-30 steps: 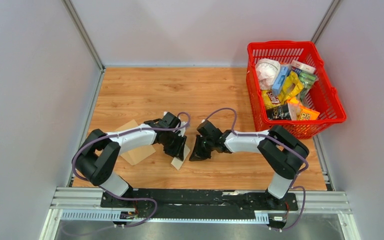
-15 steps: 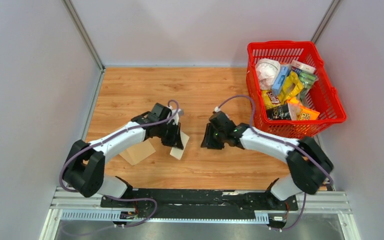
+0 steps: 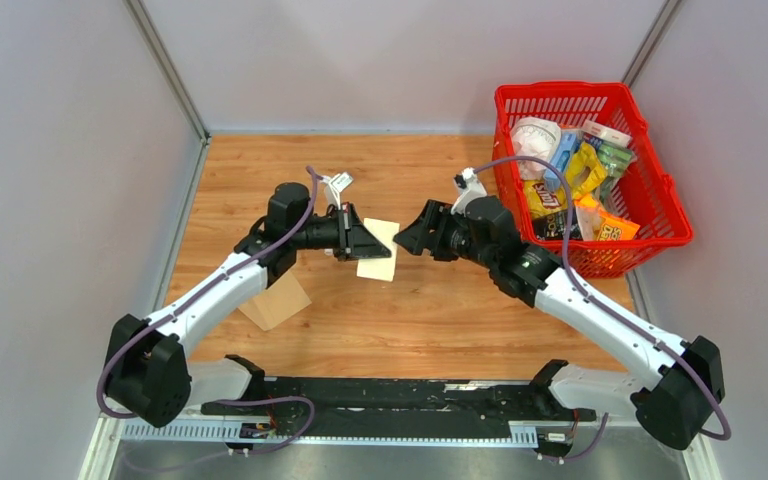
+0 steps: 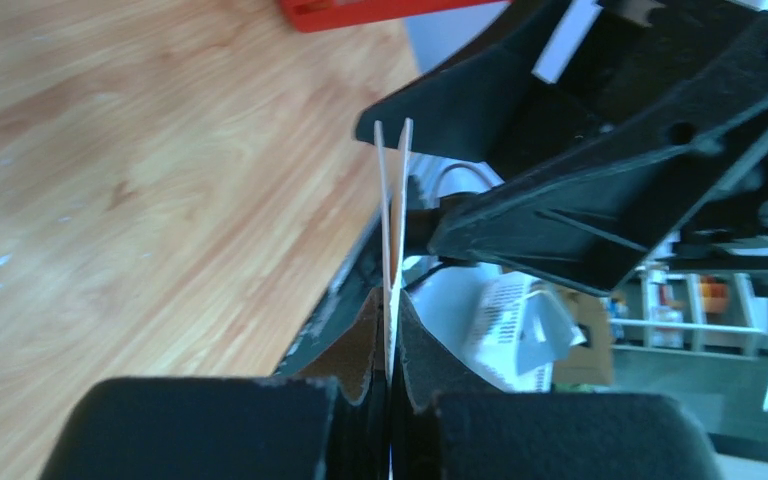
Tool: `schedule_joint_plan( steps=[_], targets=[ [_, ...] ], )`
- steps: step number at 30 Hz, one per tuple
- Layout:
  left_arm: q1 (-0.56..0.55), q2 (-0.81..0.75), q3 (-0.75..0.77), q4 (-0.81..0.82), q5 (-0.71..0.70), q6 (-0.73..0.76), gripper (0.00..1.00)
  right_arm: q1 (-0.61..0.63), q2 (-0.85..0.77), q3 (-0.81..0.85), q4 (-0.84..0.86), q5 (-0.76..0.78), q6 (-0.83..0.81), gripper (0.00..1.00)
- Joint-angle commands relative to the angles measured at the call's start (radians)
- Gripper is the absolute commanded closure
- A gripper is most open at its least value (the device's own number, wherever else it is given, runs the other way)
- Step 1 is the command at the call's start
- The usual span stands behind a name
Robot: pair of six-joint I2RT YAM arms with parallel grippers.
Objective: Place the letter into the envelope and seal it
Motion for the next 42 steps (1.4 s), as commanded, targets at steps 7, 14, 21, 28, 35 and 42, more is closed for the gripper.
schedule_joint_plan(
  steps=[7, 14, 21, 28, 35, 42],
  targets=[
    [0.007, -0.054, -0.072, 0.369, 0.109, -0.277, 1.00, -0.025, 0.014, 0.039, 0.240, -0.121, 0.095, 0.31],
    [0.008, -0.043, -0.076, 0.405, 0.111, -0.294, 1.00, -0.025, 0.058, 0.040, 0.327, -0.209, 0.183, 0.46],
    [0.007, -0.042, -0.084, 0.391, 0.112, -0.287, 0.84, -0.025, 0.055, 0.059, 0.278, -0.163, 0.176, 0.86],
    [0.011, -0.085, -0.087, 0.278, 0.102, -0.218, 0.63, -0.051, 0.055, 0.093, 0.217, -0.146, 0.122, 1.00],
    [0.050, -0.122, -0.114, 0.241, 0.102, -0.198, 0.72, -0.074, 0.075, 0.106, 0.198, -0.224, 0.092, 1.00],
    [0.051, -0.117, -0.114, 0.245, 0.100, -0.195, 1.00, -0.074, 0.086, 0.094, 0.235, -0.265, 0.125, 0.67]
  ],
)
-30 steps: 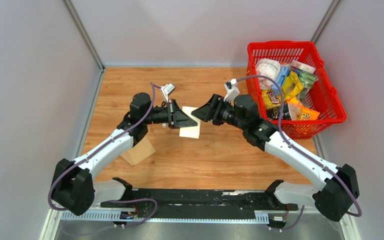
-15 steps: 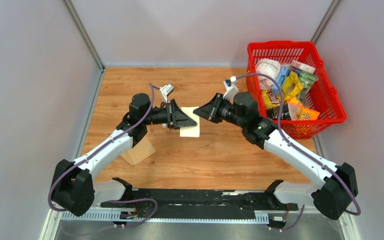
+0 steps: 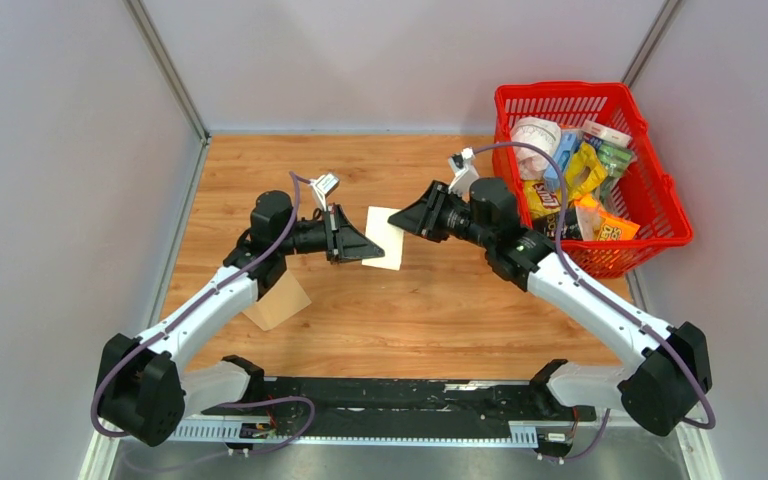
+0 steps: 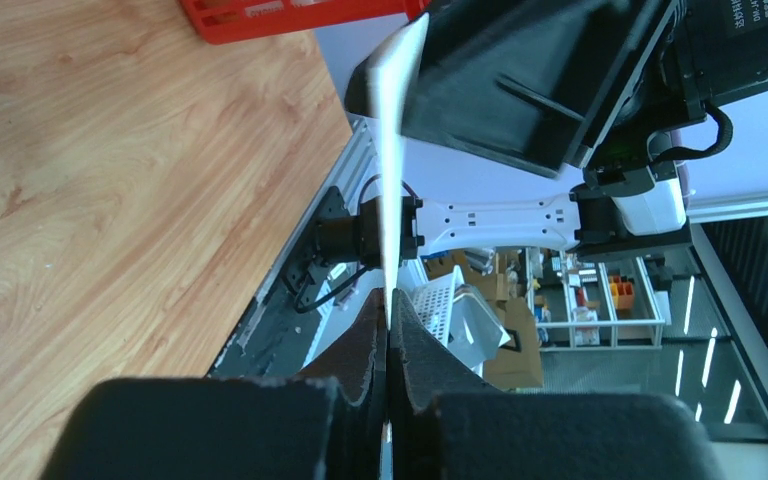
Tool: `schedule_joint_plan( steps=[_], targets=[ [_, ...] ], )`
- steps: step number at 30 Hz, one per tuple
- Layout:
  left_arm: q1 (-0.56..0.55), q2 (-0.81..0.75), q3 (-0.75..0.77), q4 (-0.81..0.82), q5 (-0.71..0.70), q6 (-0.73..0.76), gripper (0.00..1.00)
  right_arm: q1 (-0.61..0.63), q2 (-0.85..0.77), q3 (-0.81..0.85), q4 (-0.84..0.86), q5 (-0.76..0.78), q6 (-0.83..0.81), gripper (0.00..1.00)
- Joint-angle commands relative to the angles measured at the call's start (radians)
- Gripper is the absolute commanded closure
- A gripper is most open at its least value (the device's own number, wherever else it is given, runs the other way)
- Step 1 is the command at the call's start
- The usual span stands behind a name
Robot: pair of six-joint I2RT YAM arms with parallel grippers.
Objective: Place the letter into the envelope and seal it
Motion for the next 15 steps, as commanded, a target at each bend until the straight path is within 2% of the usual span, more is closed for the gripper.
schedule_joint_plan(
  steps=[1, 3, 9, 15],
  targets=[
    [0.006, -0.019, 0.000, 0.031, 0.013, 0.019, 1.00, 0.000, -0.004, 0.024, 0.053, -0.064, 0.019, 0.59],
    [0.006, -0.018, -0.007, 0.059, 0.007, 0.004, 1.00, -0.001, -0.002, 0.012, 0.091, -0.087, 0.044, 0.52],
    [0.006, -0.027, -0.019, 0.163, -0.031, -0.045, 1.00, 0.003, 0.012, -0.028, 0.151, -0.144, 0.116, 0.52],
    [0.009, -0.024, -0.027, 0.280, -0.049, -0.116, 1.00, 0.002, -0.010, -0.048, 0.094, -0.073, 0.081, 0.50]
  ],
)
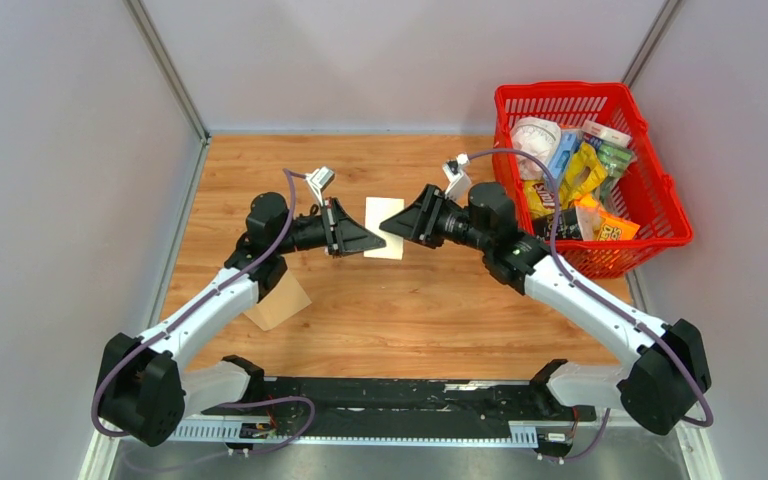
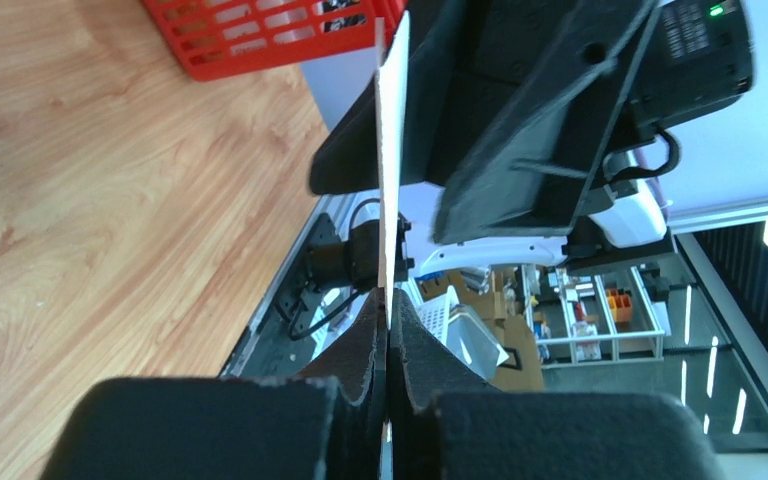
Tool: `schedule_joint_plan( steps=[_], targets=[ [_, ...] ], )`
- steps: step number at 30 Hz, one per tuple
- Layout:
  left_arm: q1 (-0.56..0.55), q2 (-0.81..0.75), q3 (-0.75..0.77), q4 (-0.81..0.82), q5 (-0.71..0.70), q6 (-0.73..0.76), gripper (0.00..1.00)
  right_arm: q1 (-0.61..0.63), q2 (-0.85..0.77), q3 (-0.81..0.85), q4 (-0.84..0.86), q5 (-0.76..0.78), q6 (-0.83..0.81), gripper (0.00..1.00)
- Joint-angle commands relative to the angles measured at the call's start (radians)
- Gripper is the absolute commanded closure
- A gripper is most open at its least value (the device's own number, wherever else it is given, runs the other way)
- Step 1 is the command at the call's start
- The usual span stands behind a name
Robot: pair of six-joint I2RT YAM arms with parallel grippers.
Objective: Place the letter into the envelope and seal it
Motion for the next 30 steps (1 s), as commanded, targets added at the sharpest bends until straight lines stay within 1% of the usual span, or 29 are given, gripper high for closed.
schedule_joint_plan(
  steps=[1, 3, 7, 10, 17, 20, 23, 24, 28, 30],
  targets=[
    [0.009, -0.024, -0.002, 0.140, -0.014, -0.057, 1.00, -0.001, -0.022, -0.010, -0.004, 0.040, -0.013, 0.49],
    [0.009, -0.024, 0.004, 0.124, -0.014, -0.049, 1.00, -0.004, -0.026, -0.011, 0.001, 0.036, -0.013, 0.46],
    [0.009, -0.018, -0.002, 0.097, -0.021, -0.032, 1.00, -0.005, -0.025, -0.008, 0.036, 0.011, 0.015, 0.47],
    [0.009, -0.004, -0.017, 0.127, -0.024, -0.050, 1.00, -0.002, -0.017, -0.002, 0.062, -0.018, 0.041, 0.48],
    [0.009, 0.018, -0.023, 0.143, -0.032, -0.058, 1.00, 0.004, -0.009, -0.016, 0.116, -0.055, 0.088, 0.51],
    [0.009, 0.024, -0.032, 0.196, -0.029, -0.090, 1.00, 0.006, -0.011, -0.020, 0.114, -0.047, 0.090, 0.51],
    [0.009, 0.022, -0.014, 0.145, -0.029, -0.066, 1.00, 0.004, -0.011, -0.019, 0.114, -0.049, 0.084, 0.51],
    [0.009, 0.022, -0.014, 0.143, -0.030, -0.064, 1.00, 0.006, -0.011, -0.019, 0.116, -0.049, 0.088, 0.52],
    [0.009, 0.025, -0.019, 0.147, -0.030, -0.070, 1.00, 0.006, -0.012, -0.017, 0.107, -0.043, 0.081, 0.61],
    [0.009, 0.025, -0.020, 0.147, -0.030, -0.072, 1.00, 0.006, -0.011, -0.014, 0.096, -0.035, 0.078, 0.68]
  ],
)
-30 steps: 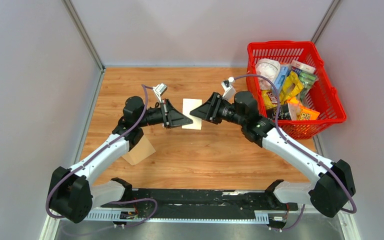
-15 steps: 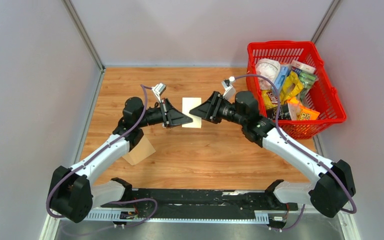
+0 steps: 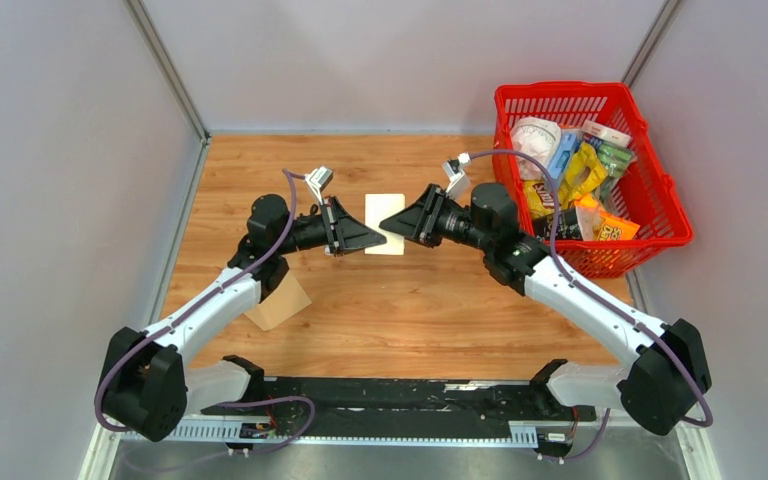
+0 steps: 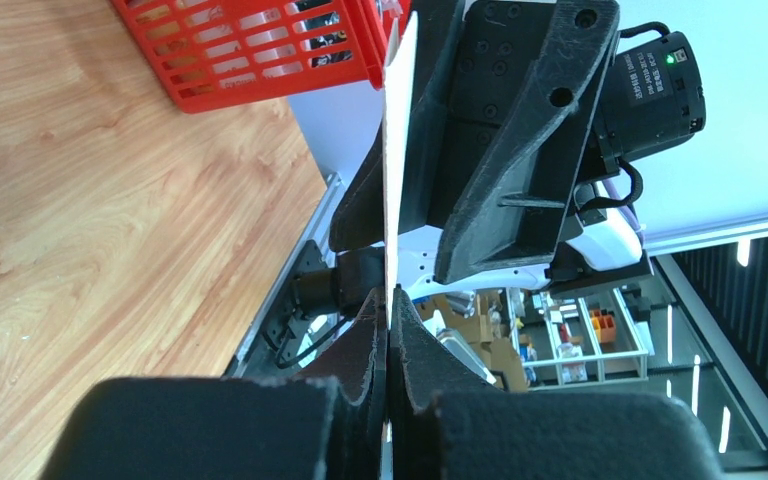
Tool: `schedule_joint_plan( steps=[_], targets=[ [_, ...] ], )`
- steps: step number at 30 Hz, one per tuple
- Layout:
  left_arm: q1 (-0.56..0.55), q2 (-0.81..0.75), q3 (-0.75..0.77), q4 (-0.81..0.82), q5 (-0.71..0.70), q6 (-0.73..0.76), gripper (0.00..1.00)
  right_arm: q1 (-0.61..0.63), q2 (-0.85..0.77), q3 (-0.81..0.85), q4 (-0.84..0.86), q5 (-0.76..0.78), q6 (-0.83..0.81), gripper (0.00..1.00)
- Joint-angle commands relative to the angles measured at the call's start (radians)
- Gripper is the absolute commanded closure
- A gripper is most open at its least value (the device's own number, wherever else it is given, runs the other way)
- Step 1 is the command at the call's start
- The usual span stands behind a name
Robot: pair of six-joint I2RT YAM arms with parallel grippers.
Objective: Place the letter into the envelope and seal it
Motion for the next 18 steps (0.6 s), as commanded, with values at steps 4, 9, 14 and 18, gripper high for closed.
schedule_joint_plan(
  steps=[4, 9, 14, 18],
  targets=[
    [0.004, 0.012, 0.007, 0.040, 0.007, -0.006, 1.00, 0.004, -0.011, 0.015, -0.005, 0.021, -0.015, 0.90],
    [0.004, -0.002, 0.000, -0.021, 0.014, 0.010, 0.75, 0.004, -0.012, 0.029, -0.071, 0.072, -0.049, 1.00],
    [0.006, -0.098, 0.034, -0.372, -0.102, 0.193, 0.35, 0.001, -0.040, 0.075, -0.306, 0.268, -0.147, 1.00],
    [0.035, -0.201, 0.125, -0.924, -0.493, 0.360, 0.32, -0.005, -0.069, 0.076, -0.400, 0.363, -0.209, 1.00]
  ],
)
